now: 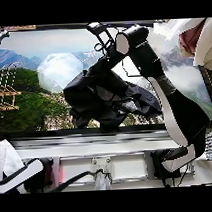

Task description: Fold the clothes and pants, and hang the long-sleeved shirts on hangers.

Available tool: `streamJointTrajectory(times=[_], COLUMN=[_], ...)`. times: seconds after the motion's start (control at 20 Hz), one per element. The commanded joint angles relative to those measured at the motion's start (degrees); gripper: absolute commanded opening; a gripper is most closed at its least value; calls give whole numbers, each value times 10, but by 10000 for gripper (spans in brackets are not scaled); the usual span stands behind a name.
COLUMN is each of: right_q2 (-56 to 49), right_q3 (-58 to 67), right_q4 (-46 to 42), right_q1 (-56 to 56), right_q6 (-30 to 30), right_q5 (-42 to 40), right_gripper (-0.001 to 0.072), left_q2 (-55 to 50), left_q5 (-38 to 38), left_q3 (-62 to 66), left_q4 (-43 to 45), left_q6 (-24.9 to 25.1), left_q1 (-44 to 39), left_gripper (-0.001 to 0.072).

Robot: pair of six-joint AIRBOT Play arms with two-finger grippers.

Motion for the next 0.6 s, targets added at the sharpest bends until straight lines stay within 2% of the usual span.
streamJointTrajectory(times=[0.0,0.4,0.55], right_q2=[0,0,0], right_q3=[0,0,0], right_q4=[-5,-13,-13], right_q1=[0,0,0], right_q6=[-5,-19,-19], right_q5=[-9,-9,-8], right_gripper=[29,29,29], left_q2=[-53,-146,-168], left_q5=[20,97,116], left_q3=[-2,-2,-2], left_q4=[-9,21,29], left_q6=[26,33,51], left_q1=[30,31,31], left_gripper=[369,369,369])
